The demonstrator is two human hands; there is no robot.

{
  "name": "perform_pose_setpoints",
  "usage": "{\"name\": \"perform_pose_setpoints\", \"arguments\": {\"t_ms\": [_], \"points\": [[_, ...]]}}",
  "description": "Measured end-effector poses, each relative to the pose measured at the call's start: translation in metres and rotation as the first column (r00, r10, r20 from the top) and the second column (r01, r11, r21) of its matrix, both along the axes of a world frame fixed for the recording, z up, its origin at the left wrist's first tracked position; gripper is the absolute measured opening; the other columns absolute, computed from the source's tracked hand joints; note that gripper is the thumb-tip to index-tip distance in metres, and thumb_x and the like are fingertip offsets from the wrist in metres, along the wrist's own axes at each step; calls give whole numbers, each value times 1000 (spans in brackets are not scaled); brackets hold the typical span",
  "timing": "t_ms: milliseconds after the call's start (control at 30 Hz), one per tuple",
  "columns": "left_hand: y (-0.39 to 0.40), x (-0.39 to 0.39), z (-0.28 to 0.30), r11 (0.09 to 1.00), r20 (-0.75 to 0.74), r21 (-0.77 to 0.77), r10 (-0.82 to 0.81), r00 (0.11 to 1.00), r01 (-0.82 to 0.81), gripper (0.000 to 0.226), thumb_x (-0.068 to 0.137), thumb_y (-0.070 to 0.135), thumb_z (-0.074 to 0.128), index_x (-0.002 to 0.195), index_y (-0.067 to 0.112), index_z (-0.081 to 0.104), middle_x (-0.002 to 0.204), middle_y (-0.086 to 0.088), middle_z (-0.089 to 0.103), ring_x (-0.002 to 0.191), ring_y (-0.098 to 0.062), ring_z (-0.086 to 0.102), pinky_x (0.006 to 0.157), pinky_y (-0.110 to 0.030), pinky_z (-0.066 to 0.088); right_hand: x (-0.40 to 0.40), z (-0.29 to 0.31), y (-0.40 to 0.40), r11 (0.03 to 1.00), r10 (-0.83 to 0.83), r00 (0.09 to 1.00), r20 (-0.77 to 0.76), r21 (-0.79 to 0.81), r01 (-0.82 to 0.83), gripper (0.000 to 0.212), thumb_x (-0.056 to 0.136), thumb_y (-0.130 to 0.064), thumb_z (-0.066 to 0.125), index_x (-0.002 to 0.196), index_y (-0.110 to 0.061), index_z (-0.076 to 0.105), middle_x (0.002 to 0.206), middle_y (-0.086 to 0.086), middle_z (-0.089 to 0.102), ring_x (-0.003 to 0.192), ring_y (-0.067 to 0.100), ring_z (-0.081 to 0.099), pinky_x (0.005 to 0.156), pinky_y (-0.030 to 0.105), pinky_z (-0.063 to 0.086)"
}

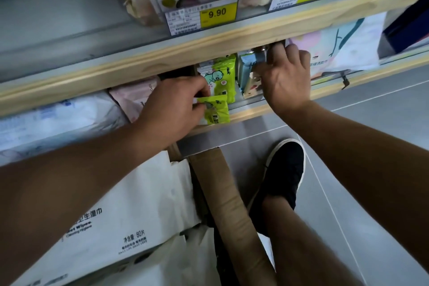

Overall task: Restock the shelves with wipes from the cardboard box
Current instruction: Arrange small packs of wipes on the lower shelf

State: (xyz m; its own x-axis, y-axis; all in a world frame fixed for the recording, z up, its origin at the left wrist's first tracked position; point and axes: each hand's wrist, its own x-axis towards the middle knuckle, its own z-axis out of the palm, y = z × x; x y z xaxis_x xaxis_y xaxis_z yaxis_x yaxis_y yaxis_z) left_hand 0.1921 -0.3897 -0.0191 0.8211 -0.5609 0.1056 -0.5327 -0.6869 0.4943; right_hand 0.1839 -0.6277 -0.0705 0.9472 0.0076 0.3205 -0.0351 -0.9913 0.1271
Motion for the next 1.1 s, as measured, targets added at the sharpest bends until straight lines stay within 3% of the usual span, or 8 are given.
{"name": "perform_pose_setpoints", "arguments": {"t_ms": [133, 300, 433, 633, 733, 1100], "points": [[-4, -2, 3, 1000, 1, 11, -8, 1000, 8, 16, 75, 11, 68, 89, 19, 64, 89, 0, 69, 82, -21, 62, 70, -32, 47, -2, 2, 1, 994, -14, 997, -73, 109, 22, 33, 80, -9, 58, 110, -19, 68, 97, 13, 62, 90, 38, 58, 79, 42, 40], [-10, -6, 8, 1000, 11, 24, 6, 1000, -6, 17, 76, 12, 68, 91, 19, 64, 92, 0, 69, 85, -22, 62, 72, -34, 49, -19, -3, 8, 964, 24, 990, -137, 264, 13, 68, 79, -3, 57, 142, -18, 39, 121, 14, 57, 109, 39, 52, 88, 45, 43], [-20, -9, 10, 995, 45, 45, 87, 995, -89, 16, 77, 13, 68, 93, 17, 64, 92, -4, 69, 88, -25, 62, 74, -39, 51, -35, -7, 4, 932, 45, 972, -233, 361, 43, 77, 75, -5, 61, 145, -22, 34, 144, 6, 42, 127, 33, 41, 101, 43, 40], [-40, -5, -1, 970, 98, -14, 242, 965, -242, 17, 81, 14, 65, 97, 14, 64, 99, -7, 70, 94, -28, 63, 81, -43, 50, -49, -15, 2, 935, 3, 914, -406, 326, 142, 86, 83, -25, 67, 151, -28, 16, 159, 3, 14, 143, 30, 20, 116, 41, 23], [-50, -5, -13, 956, 100, -30, 294, 951, -292, 16, 82, 12, 63, 99, 12, 62, 103, -8, 68, 98, -29, 61, 82, -39, 47, -57, -16, 4, 921, -5, 911, -413, 353, 165, 86, 84, -27, 67, 152, -29, 15, 160, 2, 11, 146, 28, 13, 117, 40, 19], [-65, 11, -50, 944, 118, 116, 297, 948, -310, 20, 87, 14, 58, 107, 13, 61, 109, -11, 66, 99, -35, 61, 79, -40, 50, -67, -26, 14, 901, 22, 920, -391, 407, 152, 84, 84, -30, 67, 152, -22, 18, 158, 3, 16, 143, 28, 18, 116, 40, 23]]}}
